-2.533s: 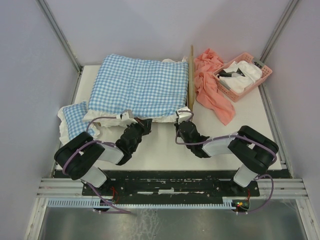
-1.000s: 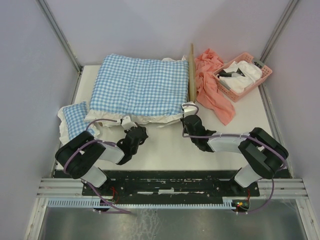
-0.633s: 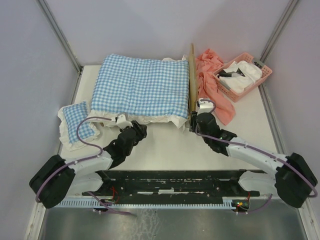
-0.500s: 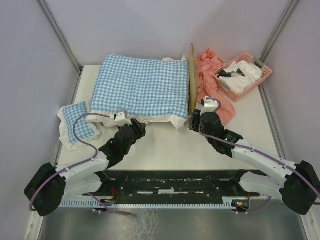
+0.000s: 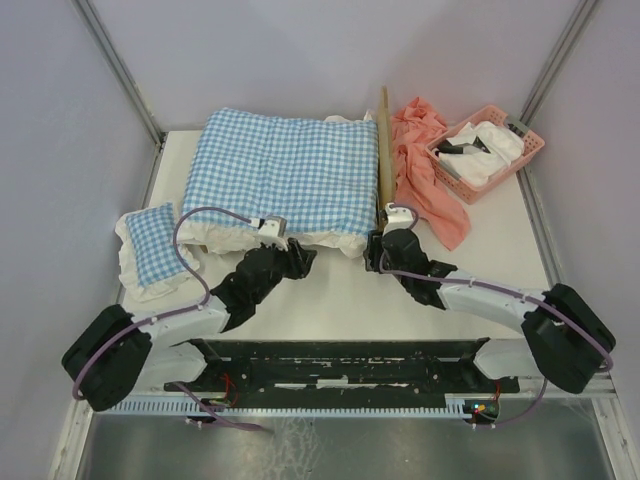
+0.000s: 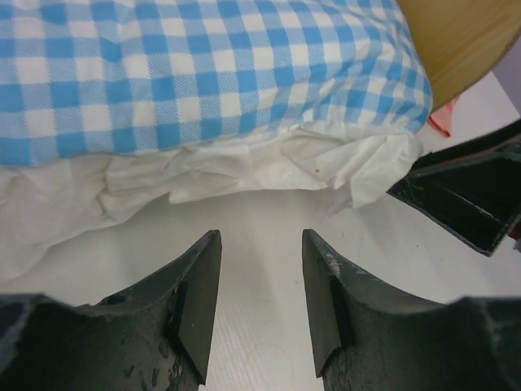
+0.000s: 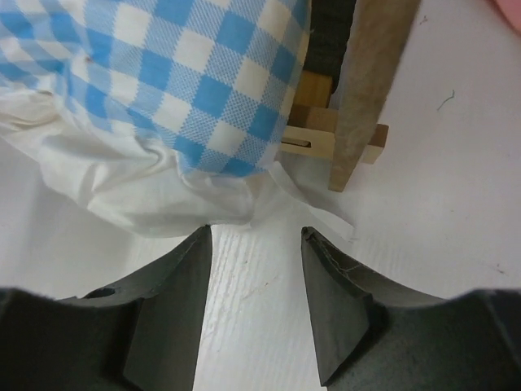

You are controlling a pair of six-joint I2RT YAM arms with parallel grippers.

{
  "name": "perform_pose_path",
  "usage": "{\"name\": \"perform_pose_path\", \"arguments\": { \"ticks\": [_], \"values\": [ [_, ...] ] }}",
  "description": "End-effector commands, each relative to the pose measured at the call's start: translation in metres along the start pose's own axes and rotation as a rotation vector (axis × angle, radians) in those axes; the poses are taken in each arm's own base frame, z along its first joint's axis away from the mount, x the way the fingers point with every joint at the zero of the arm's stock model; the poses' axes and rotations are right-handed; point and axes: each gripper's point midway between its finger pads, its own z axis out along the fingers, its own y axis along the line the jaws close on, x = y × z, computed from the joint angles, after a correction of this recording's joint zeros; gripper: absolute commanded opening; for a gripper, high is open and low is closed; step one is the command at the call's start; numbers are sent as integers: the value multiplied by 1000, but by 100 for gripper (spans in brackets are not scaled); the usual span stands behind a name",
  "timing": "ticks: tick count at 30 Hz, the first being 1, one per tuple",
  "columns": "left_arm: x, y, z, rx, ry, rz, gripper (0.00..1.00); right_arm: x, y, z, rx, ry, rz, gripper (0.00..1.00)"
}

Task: Set up the pet bed
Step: Adjust the bed frame at the center of the board.

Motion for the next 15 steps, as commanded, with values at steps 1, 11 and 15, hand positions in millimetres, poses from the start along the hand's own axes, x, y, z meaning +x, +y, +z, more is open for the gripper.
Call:
{"name": "perform_pose_path", "arguments": {
  "ticks": [1,11,15],
  "values": [
    [-1,-30,8,147,-84,114,51,-3,11,22,-21,-51,24,57],
    [22,-40,19,186,-126,197,51,14,4,53,36,-38,-16,28],
    [28,-48,25,215,-157,241,50,-2,2,43,52,-59,-56,3]
  ]
}}
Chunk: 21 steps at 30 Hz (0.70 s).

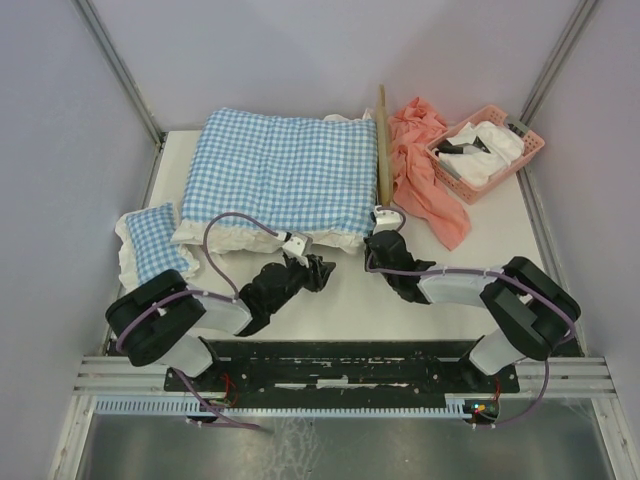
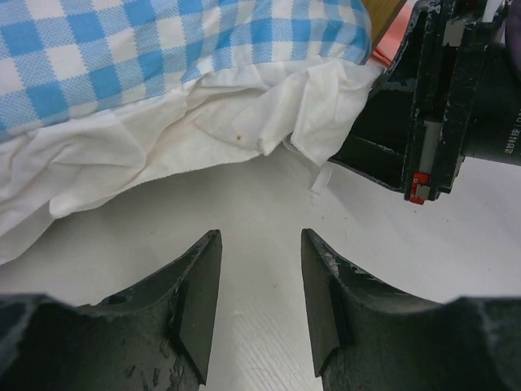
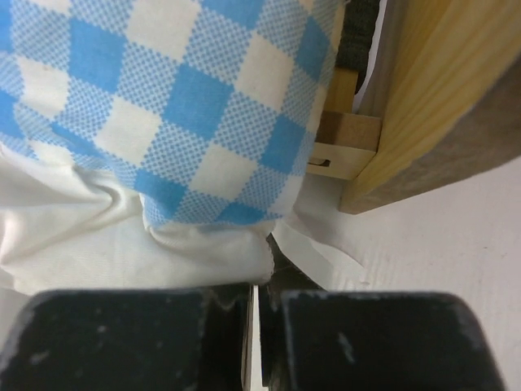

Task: Set up the pet bed
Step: Adjust the bed frame at the center of the board.

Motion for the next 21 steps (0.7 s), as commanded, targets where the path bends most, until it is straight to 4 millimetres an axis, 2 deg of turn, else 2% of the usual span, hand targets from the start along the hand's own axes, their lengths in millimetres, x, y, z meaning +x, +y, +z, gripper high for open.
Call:
{"name": "perform_pose_path", "arguments": {
  "ticks": [1,4,10,14,18,21],
  "values": [
    [-23,-13,11,45,-147,86,50,-36,4,-8,-1,-69,-33,2],
    [-16,-22,26,49,-148,95,52,-46,4,-18,-4,-67,-53,2],
    [6,-37,58,40,-154,122,55,-50,12,-28,-54,-27,-82,2],
    [15,-37,76,4,-170,113,57,-50,10,-28,-49,-16,-95,2],
    [19,-42,87,-20,-201,96,59,-52,12,-30,-60,-21,-88,2],
    [26,-35,94,-72,-206,82,60,-55,13,-31,-66,-23,-84,2]
  ]
}}
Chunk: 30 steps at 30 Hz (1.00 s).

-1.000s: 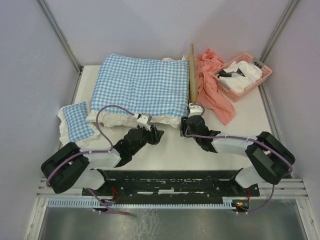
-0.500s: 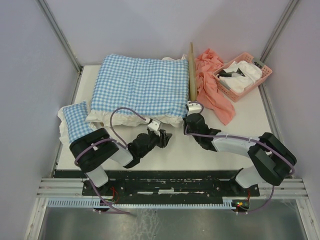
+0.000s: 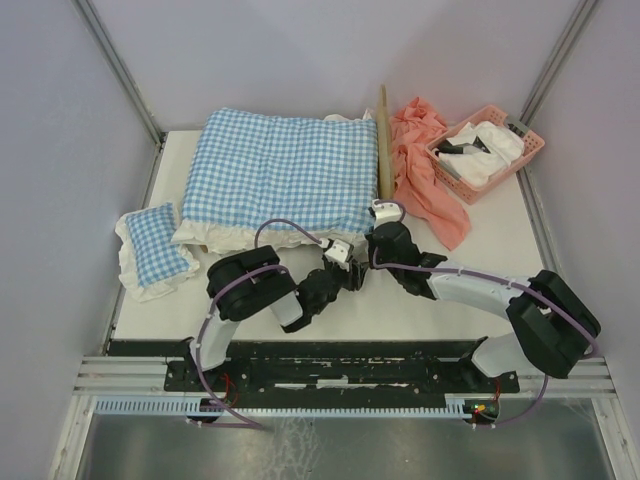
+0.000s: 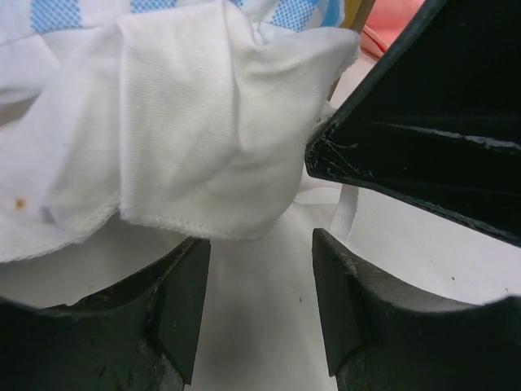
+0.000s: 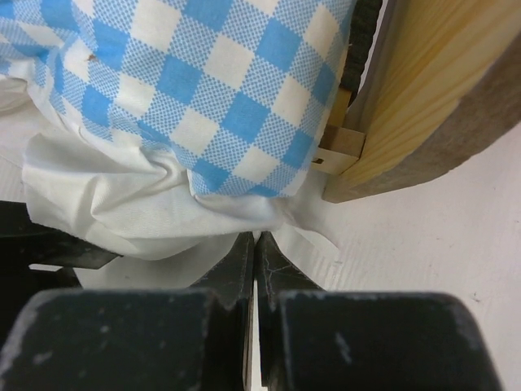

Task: Set up the pet bed
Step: Adjust the bed frame at the center of the board.

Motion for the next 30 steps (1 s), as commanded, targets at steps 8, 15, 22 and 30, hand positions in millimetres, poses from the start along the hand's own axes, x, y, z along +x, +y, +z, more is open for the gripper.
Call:
{"name": "perform_pose_path", "arguments": {
  "ticks": [8,15,22,30],
  "values": [
    [-13,4,32,-113,-126,-53,62,-42,9,-13,-39,-93,31,2],
    [-2,7,48,-167,-103,-79,63,-37,9,-12,-42,-84,38,2],
    [2,20,46,-241,-112,-96,32,-34,6,-12,-35,-81,30,2],
    [-9,51,6,-343,-101,-26,3,-34,-32,0,79,-90,-20,2]
  ]
}}
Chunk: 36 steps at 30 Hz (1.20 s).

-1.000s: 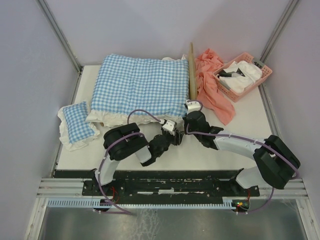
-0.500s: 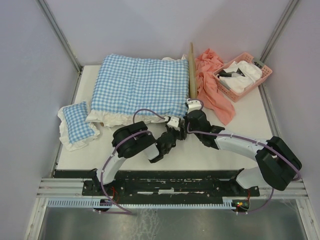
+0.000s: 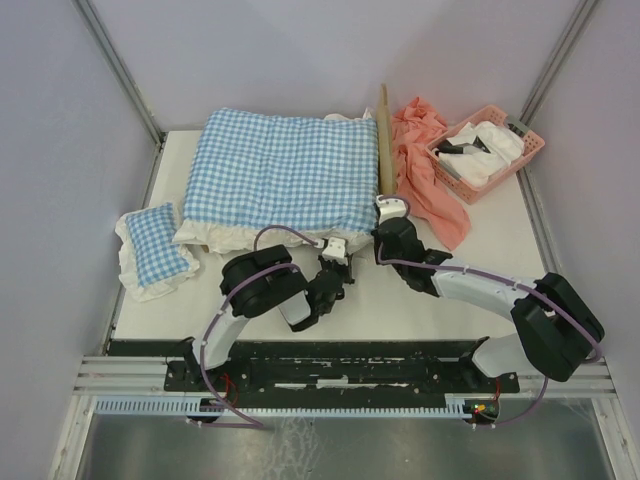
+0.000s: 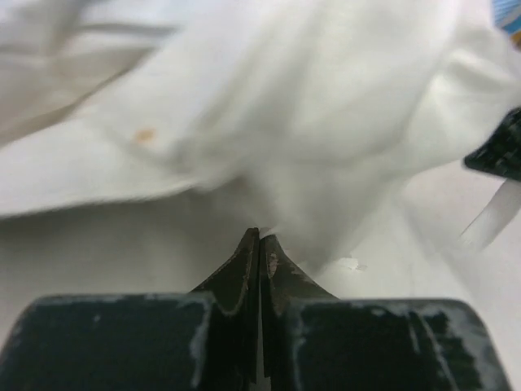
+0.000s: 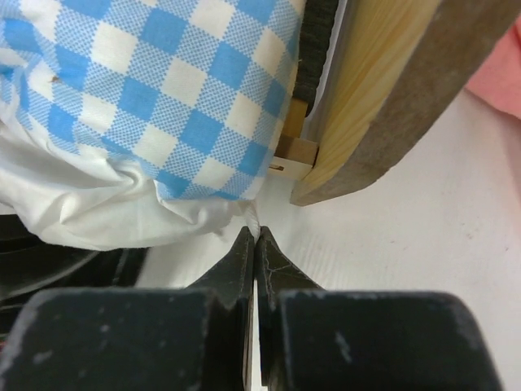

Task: Set up the pet bed
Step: Adjust the bed frame at the center of the board.

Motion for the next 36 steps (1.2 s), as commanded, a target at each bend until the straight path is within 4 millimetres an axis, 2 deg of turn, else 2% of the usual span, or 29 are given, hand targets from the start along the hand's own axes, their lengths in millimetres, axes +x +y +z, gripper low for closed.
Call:
{"name": "perform_pose_path", "arguments": {
  "ticks": [1,6,13,18,26,31,36],
  "values": [
    [-26,24,-13,-107,-50,14,3,-24,-15,5,23,-79,4,2],
    [-33,36,-16,-152,-51,42,3,-25,-23,11,16,-79,9,2],
    [-37,54,-13,-217,-17,33,3,-24,-36,8,23,-56,-2,2],
    [-41,63,-13,-255,-13,39,3,-17,-42,20,37,-23,-17,2],
    [-54,88,-9,-313,-7,8,3,-8,-65,31,138,-42,43,2],
    [-64,90,-4,-310,-9,-1,3,-3,-78,33,191,-56,76,2],
    [-61,79,2,-269,18,-8,3,-1,-64,39,112,-48,84,2]
  ]
}}
